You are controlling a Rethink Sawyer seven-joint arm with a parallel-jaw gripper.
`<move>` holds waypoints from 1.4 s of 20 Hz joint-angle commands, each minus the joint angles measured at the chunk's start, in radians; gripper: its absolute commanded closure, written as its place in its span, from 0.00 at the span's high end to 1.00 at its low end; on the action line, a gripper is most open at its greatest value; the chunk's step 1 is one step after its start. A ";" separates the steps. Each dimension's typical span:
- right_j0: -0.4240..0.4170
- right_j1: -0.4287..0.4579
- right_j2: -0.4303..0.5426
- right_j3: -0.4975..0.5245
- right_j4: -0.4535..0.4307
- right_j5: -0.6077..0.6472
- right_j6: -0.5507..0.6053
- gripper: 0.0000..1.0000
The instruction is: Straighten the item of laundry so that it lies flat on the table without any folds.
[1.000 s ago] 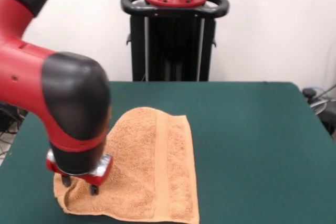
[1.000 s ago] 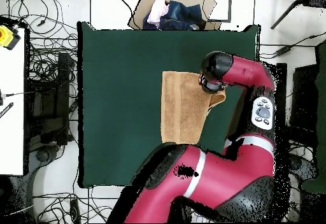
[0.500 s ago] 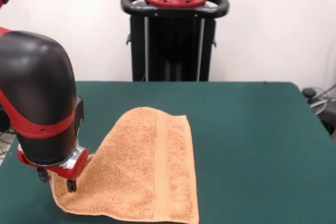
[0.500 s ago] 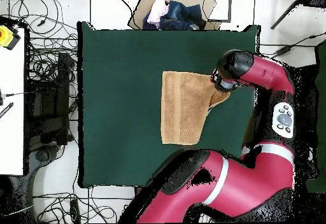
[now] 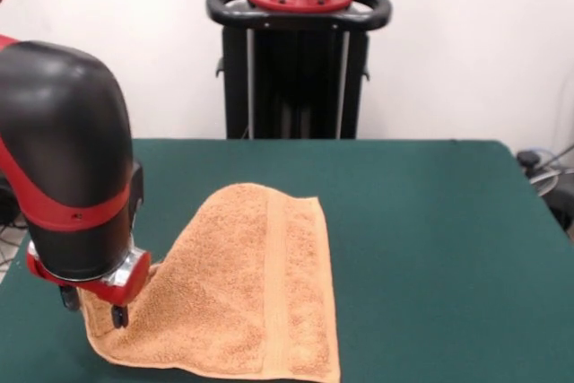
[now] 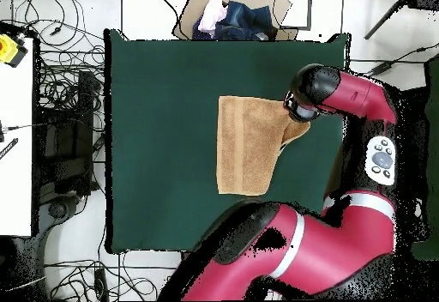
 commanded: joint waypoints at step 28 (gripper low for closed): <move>0.212 0.243 -0.192 -0.313 -0.572 0.203 -0.267 1.00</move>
